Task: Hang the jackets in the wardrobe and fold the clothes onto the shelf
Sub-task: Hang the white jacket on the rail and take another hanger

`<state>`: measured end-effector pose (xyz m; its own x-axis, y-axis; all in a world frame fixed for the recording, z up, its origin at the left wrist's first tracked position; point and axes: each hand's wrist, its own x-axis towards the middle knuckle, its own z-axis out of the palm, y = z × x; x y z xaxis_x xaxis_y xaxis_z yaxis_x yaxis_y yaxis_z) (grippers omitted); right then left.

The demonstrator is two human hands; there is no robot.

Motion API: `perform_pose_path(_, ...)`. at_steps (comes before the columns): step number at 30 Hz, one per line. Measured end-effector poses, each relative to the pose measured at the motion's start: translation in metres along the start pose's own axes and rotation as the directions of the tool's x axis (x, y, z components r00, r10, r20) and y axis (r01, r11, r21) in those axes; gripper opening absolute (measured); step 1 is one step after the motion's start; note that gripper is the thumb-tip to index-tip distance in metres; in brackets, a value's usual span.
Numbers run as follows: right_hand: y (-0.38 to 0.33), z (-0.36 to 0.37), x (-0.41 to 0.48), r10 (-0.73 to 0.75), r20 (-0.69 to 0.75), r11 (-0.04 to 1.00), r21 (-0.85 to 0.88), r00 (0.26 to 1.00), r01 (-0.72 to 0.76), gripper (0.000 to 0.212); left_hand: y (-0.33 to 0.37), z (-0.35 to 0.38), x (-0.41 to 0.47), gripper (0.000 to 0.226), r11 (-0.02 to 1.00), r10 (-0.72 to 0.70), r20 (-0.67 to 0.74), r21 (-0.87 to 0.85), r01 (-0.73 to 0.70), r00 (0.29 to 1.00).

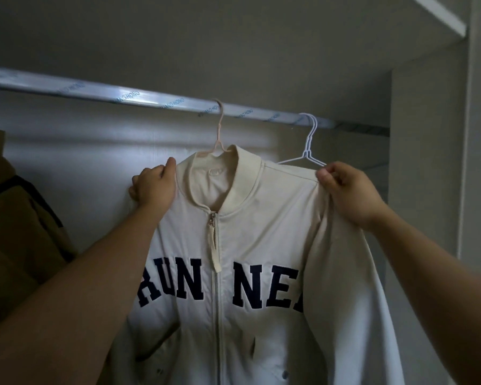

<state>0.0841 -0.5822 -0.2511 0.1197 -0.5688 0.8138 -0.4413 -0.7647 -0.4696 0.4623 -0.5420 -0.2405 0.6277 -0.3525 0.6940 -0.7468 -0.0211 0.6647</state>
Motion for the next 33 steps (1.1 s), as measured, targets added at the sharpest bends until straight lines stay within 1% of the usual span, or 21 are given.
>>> perform_pose_path(2,-0.005,-0.001,0.008,-0.006,0.033,0.998,-0.068,0.999,0.008,0.027,-0.002,0.002,-0.001,0.050,0.995,-0.061,0.004,-0.082,0.061,0.998)
perform_pose_path(5,-0.008,0.003,0.014,0.019,0.092,0.982,-0.191,0.996,-0.001,0.040,0.002,0.005,-0.003,0.051,0.992,-0.094,0.005,-0.089,0.094,0.996)
perform_pose_path(7,-0.007,0.006,0.015,0.040,0.105,0.977,-0.214,0.994,-0.016,0.046,0.007,0.003,-0.002,0.045,0.993,-0.090,-0.020,-0.083,0.088,0.996)
perform_pose_path(9,-0.004,0.008,0.014,0.073,0.085,0.983,-0.176,0.994,-0.057,0.046,0.016,-0.001,-0.002,0.036,0.995,-0.037,-0.072,-0.095,0.030,0.997)
perform_pose_path(11,0.001,0.010,0.012,0.132,0.034,0.989,-0.068,0.991,-0.130,0.042,0.029,-0.005,-0.009,0.028,0.980,0.119,-0.191,-0.132,-0.146,0.974)
perform_pose_path(13,0.003,0.013,0.010,0.155,0.012,0.987,-0.038,0.988,-0.154,0.039,0.052,-0.009,-0.023,0.025,0.913,0.315,-0.340,-0.147,-0.381,0.886)
perform_pose_path(14,0.003,0.015,0.009,0.132,0.012,0.990,-0.059,0.991,-0.131,0.038,0.066,-0.011,-0.031,0.027,0.872,0.408,-0.358,-0.119,-0.474,0.840)
perform_pose_path(15,0.003,0.016,0.008,0.100,0.007,0.992,-0.081,0.995,-0.099,0.038,0.079,-0.011,-0.039,0.034,0.830,0.504,-0.331,-0.071,-0.554,0.797)
perform_pose_path(16,0.002,0.017,0.007,0.066,-0.003,0.993,-0.099,0.998,-0.066,0.037,0.090,-0.011,-0.047,0.044,0.793,0.581,-0.266,-0.028,-0.608,0.769)
perform_pose_path(17,0.001,0.019,0.005,0.034,-0.017,0.993,-0.110,0.999,-0.036,0.036,0.099,-0.010,-0.056,0.055,0.784,0.608,-0.184,-0.017,-0.621,0.772)
perform_pose_path(19,0.001,0.020,0.000,-0.024,-0.052,0.995,-0.102,0.998,0.019,0.031,0.110,-0.007,-0.067,0.066,0.840,0.541,-0.026,-0.034,-0.541,0.841)
perform_pose_path(21,0.001,0.021,-0.010,-0.070,-0.076,0.993,-0.095,0.995,0.063,0.029,0.112,-0.001,-0.071,0.059,0.910,0.416,0.100,-0.042,-0.413,0.904)
perform_pose_path(22,0.002,0.021,-0.016,-0.098,-0.065,0.991,-0.096,0.993,0.092,0.031,0.111,0.000,-0.072,0.052,0.936,0.352,0.166,-0.068,-0.345,0.921)
perform_pose_path(24,0.004,0.024,-0.026,-0.175,0.002,0.977,-0.126,0.985,0.173,0.031,0.109,0.005,-0.073,0.033,0.961,0.239,0.322,-0.211,-0.177,0.916)
perform_pose_path(25,0.005,0.026,-0.029,-0.199,0.039,0.968,-0.145,0.979,0.203,0.031,0.108,0.007,-0.074,0.025,0.953,0.190,0.400,-0.294,-0.070,0.896)
perform_pose_path(26,0.006,0.029,-0.032,-0.208,0.064,0.964,-0.154,0.976,0.216,0.029,0.107,0.008,-0.076,0.027,0.933,0.145,0.467,-0.359,0.037,0.872)
perform_pose_path(27,0.007,0.031,-0.033,-0.210,0.066,0.964,-0.151,0.975,0.218,0.028,0.107,0.008,-0.080,0.031,0.911,0.131,0.500,-0.402,0.095,0.856)
perform_pose_path(28,0.006,0.032,-0.034,-0.216,0.053,0.964,-0.146,0.975,0.222,0.026,0.108,0.008,-0.081,0.033,0.901,0.152,0.489,-0.425,0.083,0.859)
perform_pose_path(30,0.006,0.031,-0.034,-0.239,0.034,0.959,-0.148,0.970,0.241,0.023,0.113,0.006,-0.081,0.030,0.911,0.227,0.389,-0.409,-0.053,0.893)
perform_pose_path(32,0.004,0.027,-0.032,-0.236,0.067,0.955,-0.170,0.969,0.244,0.022,0.121,0.000,-0.081,0.026,0.934,0.290,0.267,-0.287,-0.211,0.919)
perform_pose_path(33,0.003,0.024,-0.031,-0.224,0.095,0.954,-0.184,0.970,0.238,0.022,0.125,-0.003,-0.080,0.033,0.933,0.324,0.206,-0.233,-0.276,0.923)
